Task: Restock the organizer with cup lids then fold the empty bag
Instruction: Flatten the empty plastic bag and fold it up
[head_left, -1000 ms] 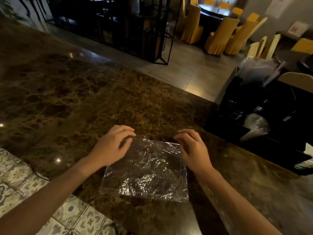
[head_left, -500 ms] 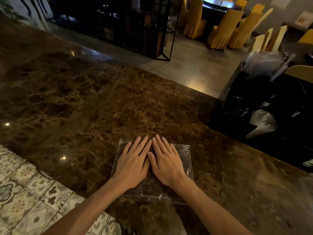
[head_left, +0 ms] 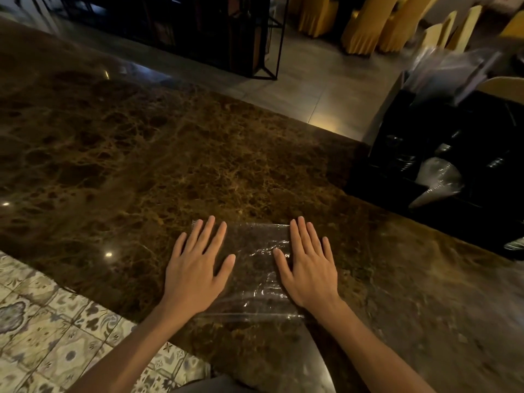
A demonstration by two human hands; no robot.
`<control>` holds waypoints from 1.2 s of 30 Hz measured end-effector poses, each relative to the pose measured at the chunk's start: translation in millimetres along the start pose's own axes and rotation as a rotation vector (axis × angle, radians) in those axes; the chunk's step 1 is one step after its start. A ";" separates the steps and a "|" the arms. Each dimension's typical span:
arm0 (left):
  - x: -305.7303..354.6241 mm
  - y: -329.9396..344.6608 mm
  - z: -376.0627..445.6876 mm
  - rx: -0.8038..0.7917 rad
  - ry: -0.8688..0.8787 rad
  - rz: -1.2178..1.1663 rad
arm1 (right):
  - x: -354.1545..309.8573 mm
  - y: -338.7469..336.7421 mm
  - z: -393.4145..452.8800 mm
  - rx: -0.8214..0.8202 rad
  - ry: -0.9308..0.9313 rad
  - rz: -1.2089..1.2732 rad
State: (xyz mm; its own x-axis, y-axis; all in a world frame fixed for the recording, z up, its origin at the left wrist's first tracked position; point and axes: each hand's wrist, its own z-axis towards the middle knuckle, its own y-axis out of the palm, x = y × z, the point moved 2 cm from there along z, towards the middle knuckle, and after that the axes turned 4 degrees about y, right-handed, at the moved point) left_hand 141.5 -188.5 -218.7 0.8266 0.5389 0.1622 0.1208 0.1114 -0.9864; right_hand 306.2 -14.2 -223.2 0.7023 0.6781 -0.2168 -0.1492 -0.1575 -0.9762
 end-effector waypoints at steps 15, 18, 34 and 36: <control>1.9 -6.9 2.8 -0.009 0.008 -0.014 | 33.7 -14.7 -21.6 -0.016 0.032 0.154; 12.4 -18.7 16.2 -0.002 0.088 -0.044 | 35.0 -22.3 -34.9 -0.003 0.026 0.269; 34.2 -58.9 128.3 -0.705 0.287 -0.371 | 31.4 -15.2 -71.5 0.082 -0.022 0.160; 25.6 -60.7 125.6 -0.757 0.303 -0.431 | 31.3 -16.6 -71.8 0.100 -0.022 0.203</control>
State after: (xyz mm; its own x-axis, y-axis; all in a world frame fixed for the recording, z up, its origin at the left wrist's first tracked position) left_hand 86.2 -76.6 -151.4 0.7226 0.3237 0.6107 0.6904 -0.3818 -0.6145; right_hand 380.6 -41.9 -213.2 0.6359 0.6553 -0.4078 -0.3549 -0.2209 -0.9084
